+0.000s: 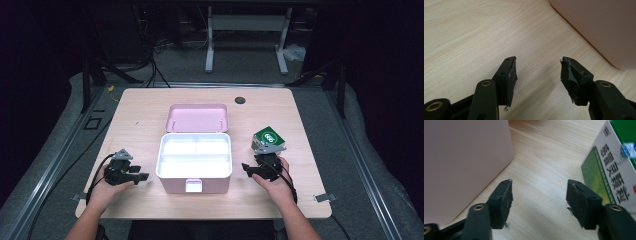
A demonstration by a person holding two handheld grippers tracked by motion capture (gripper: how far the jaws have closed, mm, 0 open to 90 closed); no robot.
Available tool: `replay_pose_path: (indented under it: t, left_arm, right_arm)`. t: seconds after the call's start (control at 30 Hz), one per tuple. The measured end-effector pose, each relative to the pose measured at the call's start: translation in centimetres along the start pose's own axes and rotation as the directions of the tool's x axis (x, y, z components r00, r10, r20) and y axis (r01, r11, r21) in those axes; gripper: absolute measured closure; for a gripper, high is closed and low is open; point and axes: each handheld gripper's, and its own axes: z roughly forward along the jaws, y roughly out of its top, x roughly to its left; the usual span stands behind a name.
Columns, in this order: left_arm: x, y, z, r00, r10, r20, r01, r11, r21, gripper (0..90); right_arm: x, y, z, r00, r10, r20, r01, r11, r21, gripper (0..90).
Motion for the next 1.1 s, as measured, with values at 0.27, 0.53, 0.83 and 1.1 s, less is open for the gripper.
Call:
replay_pose_path:
  t: [0.27,0.53,0.83,1.1]
  left_arm:
    - [-0.2,0.2,-0.3,0.9993,0.031,-0.019,-0.031,0.9995,0.004,46.5]
    - [-0.5,0.3,-0.5,0.9992,0.040,-0.002,-0.040,0.9992,0.005,46.0]
    - [-0.9,0.5,-0.6,0.9992,0.039,0.005,-0.039,0.9991,0.018,45.9]
    - [-1.4,0.8,-1.2,0.9991,0.041,0.008,-0.041,0.9992,-0.001,47.6]
  right_arm:
    - [-0.2,-0.3,-0.6,0.9991,0.034,-0.025,-0.034,0.999,0.001,35.7]
    - [0.1,-0.3,-0.5,0.9995,0.030,-0.015,-0.029,1.000,0.004,35.7]
    - [0.1,-0.2,-0.8,0.9997,0.022,0.006,-0.022,1.000,0.000,42.2]
    - [0.1,-0.4,-0.5,0.9987,0.049,-0.007,-0.049,0.997,0.056,44.5]
